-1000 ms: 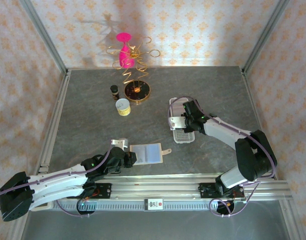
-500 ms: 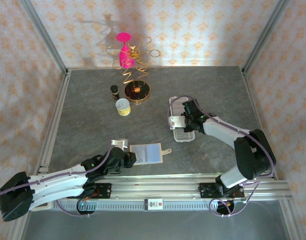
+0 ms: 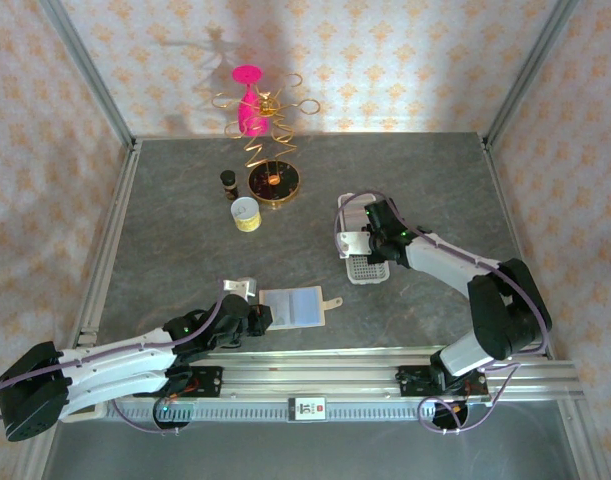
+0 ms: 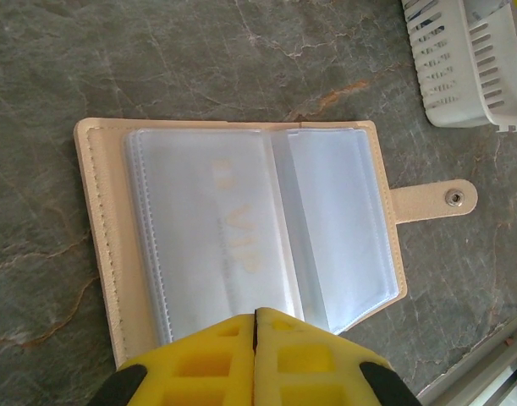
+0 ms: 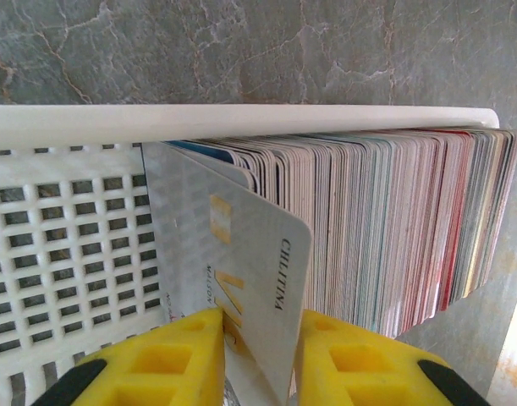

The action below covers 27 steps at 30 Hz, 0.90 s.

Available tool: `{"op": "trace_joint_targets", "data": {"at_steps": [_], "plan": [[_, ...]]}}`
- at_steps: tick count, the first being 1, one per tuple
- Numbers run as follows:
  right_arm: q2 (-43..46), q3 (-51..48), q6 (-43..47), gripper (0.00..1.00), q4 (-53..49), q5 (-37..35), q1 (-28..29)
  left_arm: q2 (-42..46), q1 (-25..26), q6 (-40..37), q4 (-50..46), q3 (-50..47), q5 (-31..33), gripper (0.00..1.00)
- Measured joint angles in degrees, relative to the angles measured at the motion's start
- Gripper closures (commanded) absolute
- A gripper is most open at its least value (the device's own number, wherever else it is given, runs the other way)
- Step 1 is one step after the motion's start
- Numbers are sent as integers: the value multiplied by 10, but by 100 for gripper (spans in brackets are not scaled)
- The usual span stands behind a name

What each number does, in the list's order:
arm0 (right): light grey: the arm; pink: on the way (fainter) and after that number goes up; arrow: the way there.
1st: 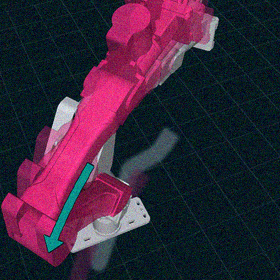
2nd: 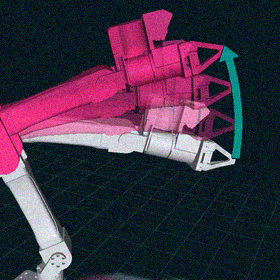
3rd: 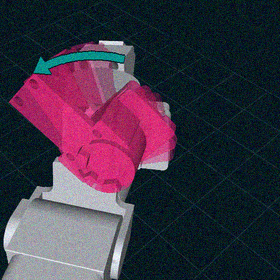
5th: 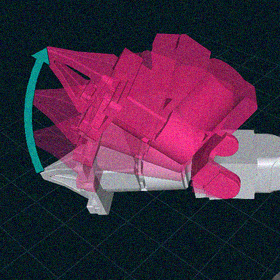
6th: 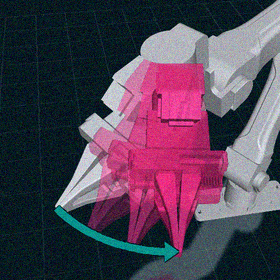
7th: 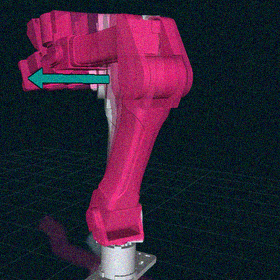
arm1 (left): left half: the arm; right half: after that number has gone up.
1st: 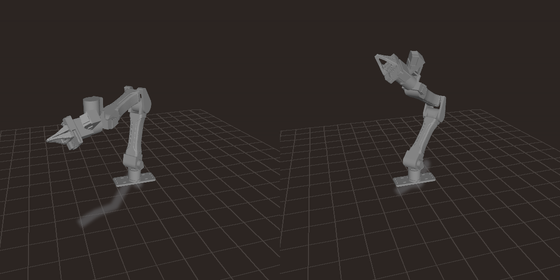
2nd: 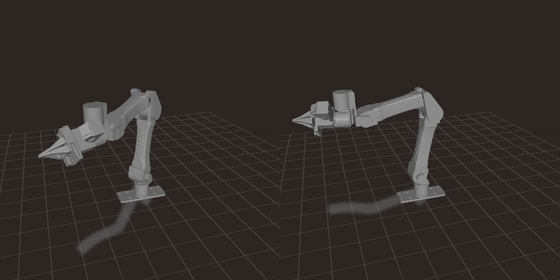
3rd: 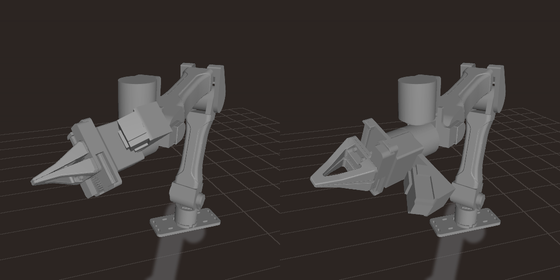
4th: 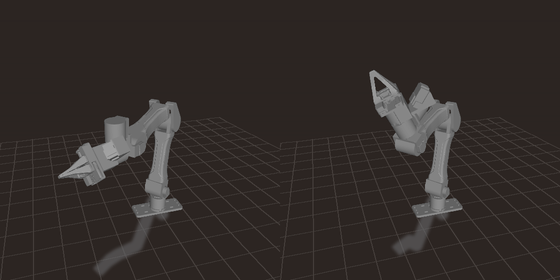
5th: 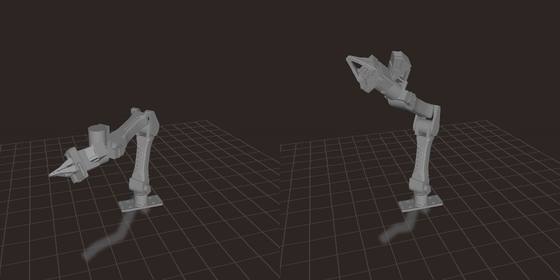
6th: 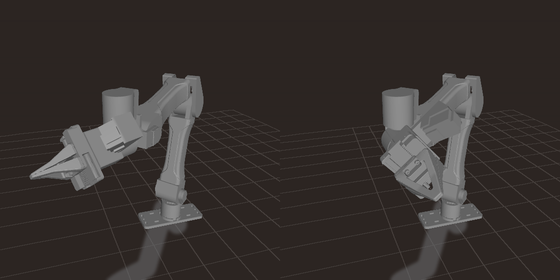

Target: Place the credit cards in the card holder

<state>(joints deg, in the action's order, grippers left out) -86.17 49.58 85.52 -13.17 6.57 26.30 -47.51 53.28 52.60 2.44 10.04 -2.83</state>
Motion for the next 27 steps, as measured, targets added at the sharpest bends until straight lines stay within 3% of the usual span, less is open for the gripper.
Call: {"op": "trace_joint_targets", "data": {"at_steps": [7, 27], "plan": [[12, 0, 0, 75, 0, -2, 0, 0, 0, 0, 1, 0, -2, 92], [31, -2, -9, 97, -10, 2, 0, 0, 0, 4, 14, 0, -12, 93]]}}
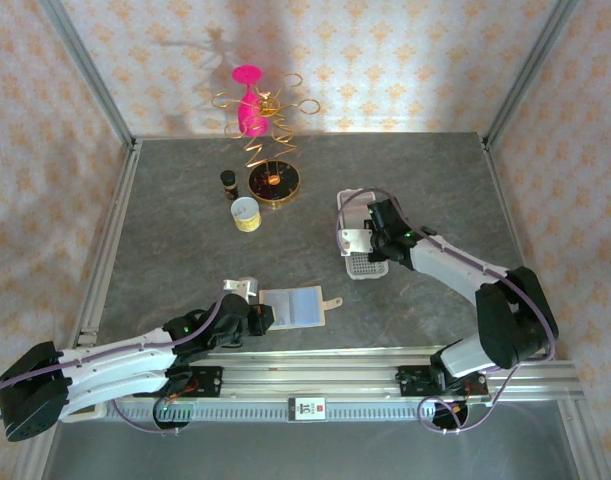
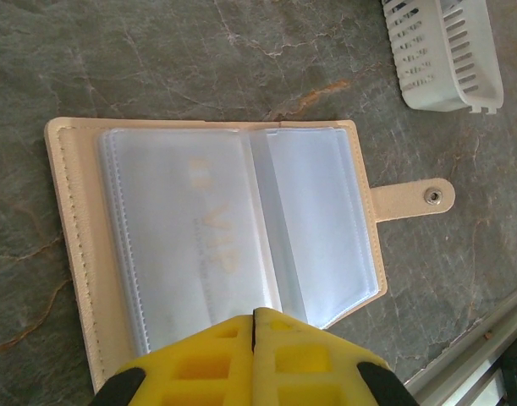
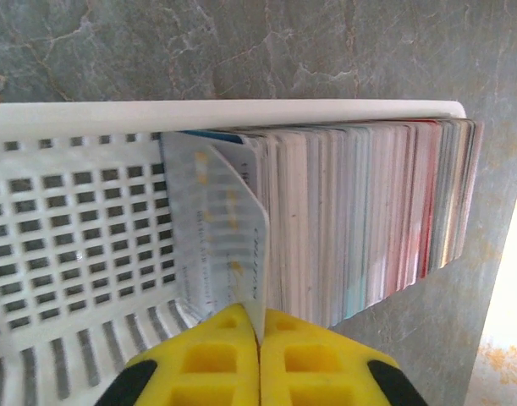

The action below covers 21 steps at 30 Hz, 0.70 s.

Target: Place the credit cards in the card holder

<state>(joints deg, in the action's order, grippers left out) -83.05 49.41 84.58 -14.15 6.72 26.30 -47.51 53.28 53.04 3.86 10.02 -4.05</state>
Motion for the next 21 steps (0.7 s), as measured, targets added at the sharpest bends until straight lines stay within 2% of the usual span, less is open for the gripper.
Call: {"op": "trace_joint_targets", "data": {"at_steps": [2, 9, 13, 16, 21], "plan": [[6, 0, -4, 100, -10, 7, 0, 0, 0, 0, 1, 0, 0, 93], [59, 0, -63, 100, -75, 46, 15, 0, 0, -3, 0, 0, 1, 91], [103, 0, -132, 100, -109, 75, 33, 1, 0, -6, -10, 2, 7, 85], [143, 1, -243, 100, -112, 93, 49, 7, 0, -7, -29, 9, 22, 76], [197, 13, -516, 100, -86, 125, 59, 32, 0, -6, -49, 24, 50, 53]]}}
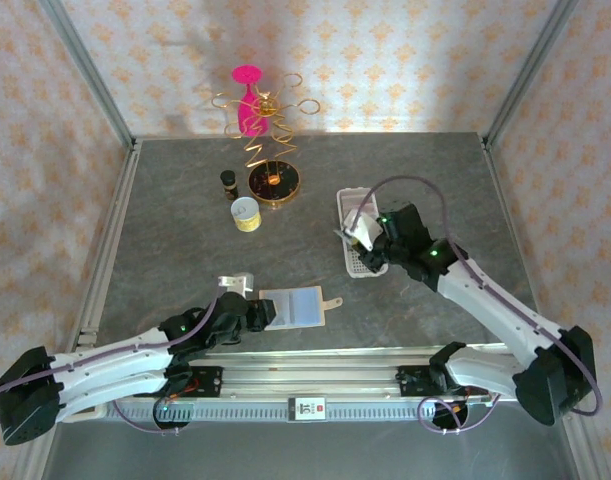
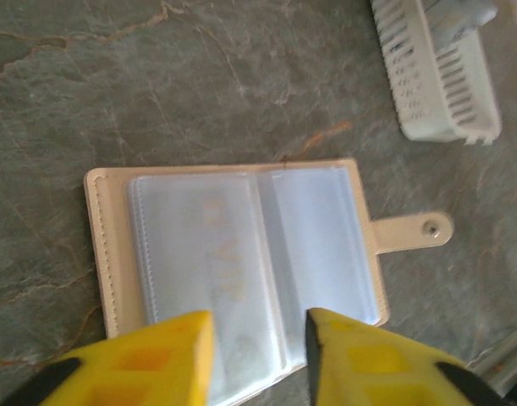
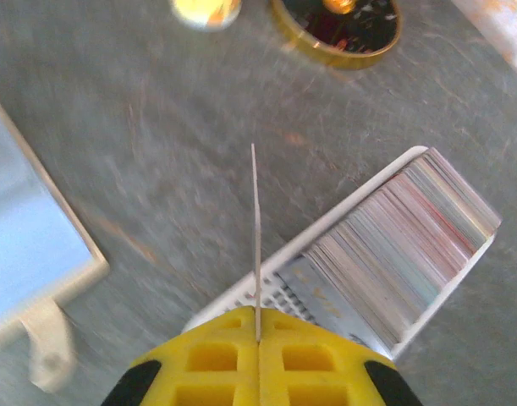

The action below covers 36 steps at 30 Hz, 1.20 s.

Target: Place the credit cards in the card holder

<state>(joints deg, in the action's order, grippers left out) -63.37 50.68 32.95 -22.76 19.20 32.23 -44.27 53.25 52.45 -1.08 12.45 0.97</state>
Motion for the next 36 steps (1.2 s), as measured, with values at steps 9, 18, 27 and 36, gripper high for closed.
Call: {"op": "trace_joint_targets", "data": {"at_steps": [9, 18, 27, 36], "plan": [[55, -139, -514, 100, 192, 122, 46, -10, 0, -1, -31, 14, 30, 48], [-22, -249, -771, 100, 343, 103, 168, -69, 0, -6, -39, 26, 30, 52], [-160, -241, -814, 100, 430, 86, 195, -118, 0, -16, -39, 30, 30, 63], [-207, -228, -823, 100, 465, 82, 206, -147, 0, -16, -38, 30, 29, 70]]}}
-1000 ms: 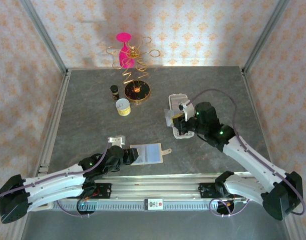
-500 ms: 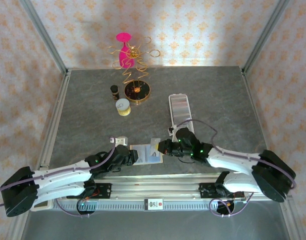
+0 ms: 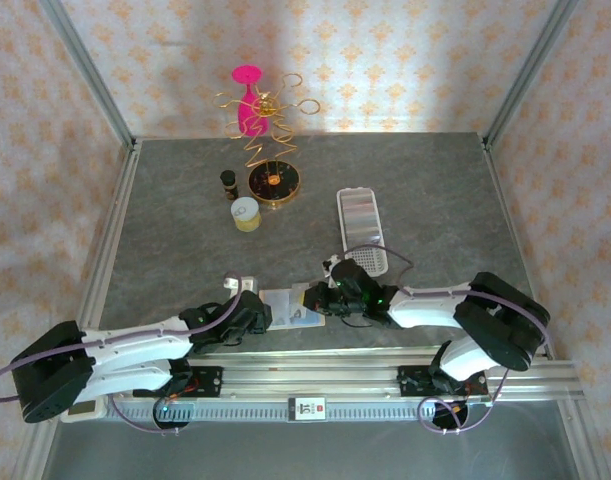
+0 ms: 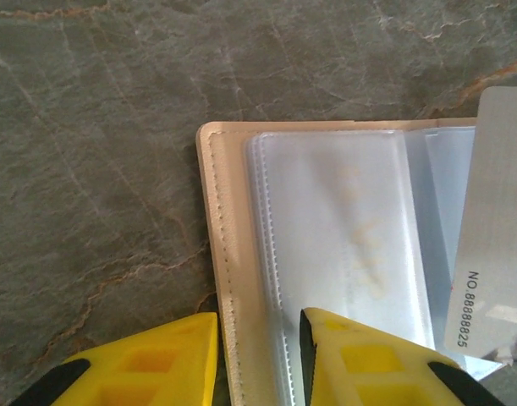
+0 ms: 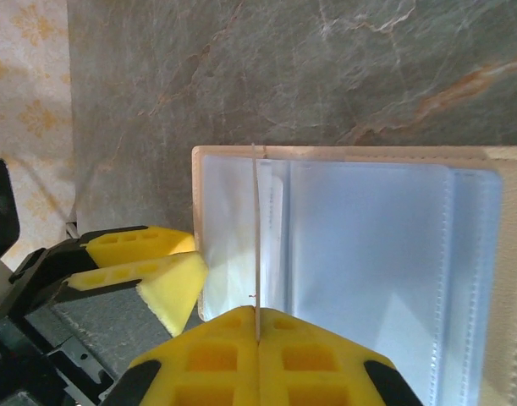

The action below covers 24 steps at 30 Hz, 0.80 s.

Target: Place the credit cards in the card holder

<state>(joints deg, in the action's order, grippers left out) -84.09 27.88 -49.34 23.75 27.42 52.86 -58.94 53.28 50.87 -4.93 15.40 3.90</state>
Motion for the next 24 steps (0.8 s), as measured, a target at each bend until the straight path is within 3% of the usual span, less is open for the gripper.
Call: {"op": "trace_joint_targets", "data": {"at_steps": [24], "plan": [[-22, 3, 1, 100, -2, -12, 11, -16, 0, 0, 19, 0, -2, 81]]}}
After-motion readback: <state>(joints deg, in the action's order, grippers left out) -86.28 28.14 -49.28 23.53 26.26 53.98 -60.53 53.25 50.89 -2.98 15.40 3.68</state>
